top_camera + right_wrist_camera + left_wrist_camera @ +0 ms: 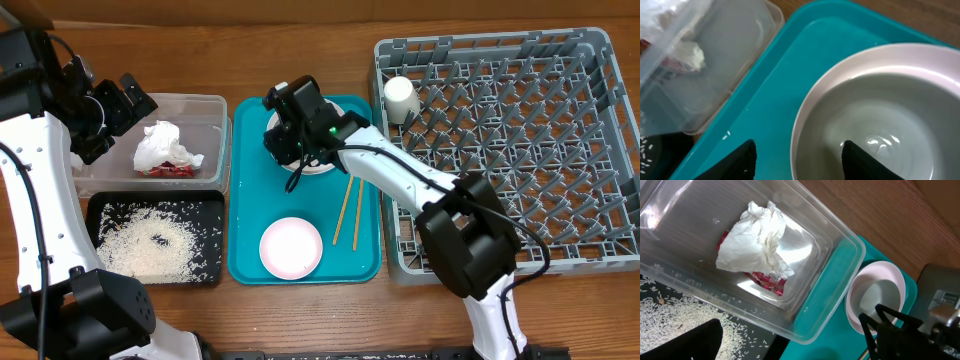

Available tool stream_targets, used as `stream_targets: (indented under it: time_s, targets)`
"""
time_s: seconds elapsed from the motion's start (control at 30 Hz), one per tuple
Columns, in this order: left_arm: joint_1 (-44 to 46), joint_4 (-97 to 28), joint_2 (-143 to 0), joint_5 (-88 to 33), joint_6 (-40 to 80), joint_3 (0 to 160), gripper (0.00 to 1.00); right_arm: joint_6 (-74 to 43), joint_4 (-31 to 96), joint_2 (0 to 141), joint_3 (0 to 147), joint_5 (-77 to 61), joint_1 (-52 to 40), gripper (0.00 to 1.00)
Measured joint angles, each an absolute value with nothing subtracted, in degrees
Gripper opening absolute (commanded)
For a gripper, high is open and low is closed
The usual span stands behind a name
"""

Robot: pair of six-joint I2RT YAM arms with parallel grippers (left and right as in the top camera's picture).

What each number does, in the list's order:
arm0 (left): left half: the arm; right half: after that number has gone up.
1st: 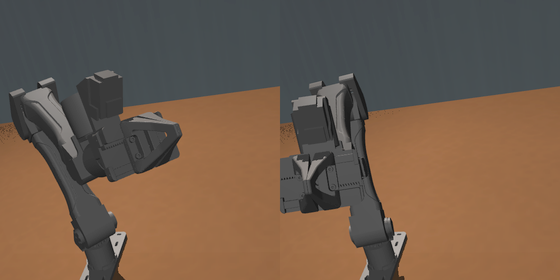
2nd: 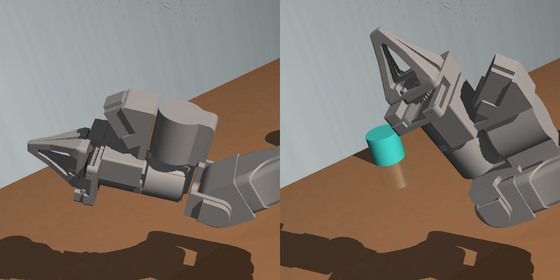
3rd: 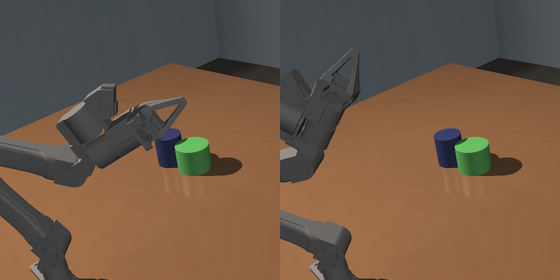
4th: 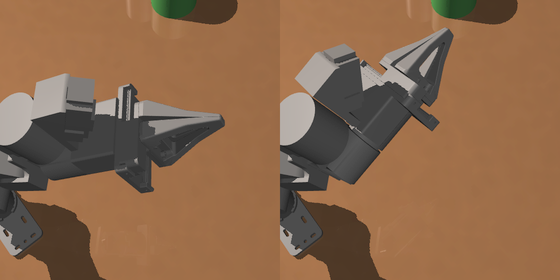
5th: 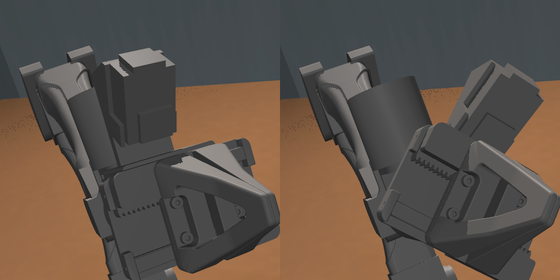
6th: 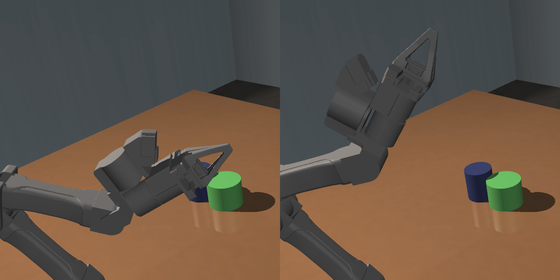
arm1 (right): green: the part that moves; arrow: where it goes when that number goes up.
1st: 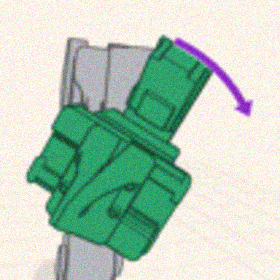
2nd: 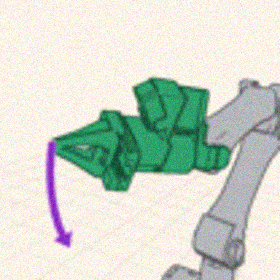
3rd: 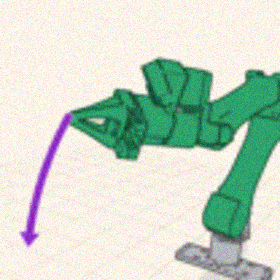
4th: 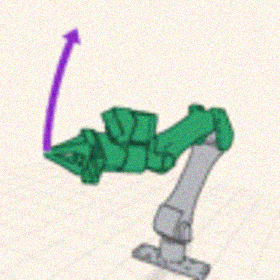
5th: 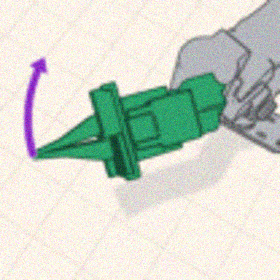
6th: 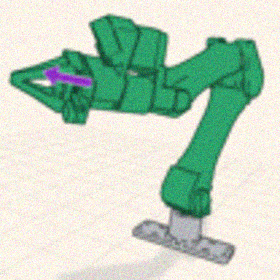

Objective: Sort waste into correct bins and load items into the dishwasher
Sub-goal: 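Move the right gripper to the pink bowl and grasp its rim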

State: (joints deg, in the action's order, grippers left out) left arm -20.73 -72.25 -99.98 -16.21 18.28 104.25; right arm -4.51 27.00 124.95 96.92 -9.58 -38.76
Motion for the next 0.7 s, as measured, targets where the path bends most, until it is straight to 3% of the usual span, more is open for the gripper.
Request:
stream_targets:
  time_s: [0.17, 0.23, 0.7]
  targets:
    - [-20.7, -72.2, -100.0, -16.2, 18.3, 104.2, 1.00, -4.7, 28.3, 125.7, 96.8, -9.6, -38.8, 0.47]
    - [-20.7, -72.2, -100.0, -16.2, 18.3, 104.2, 1.00, -4.8, 28.4, 126.5, 96.8, -9.5, -38.8, 0.33]
    - [-20.7, -72.2, -100.0, -16.2, 18.3, 104.2, 1.00, -4.9, 30.7, 127.8, 96.7, -7.2, -38.8, 0.13]
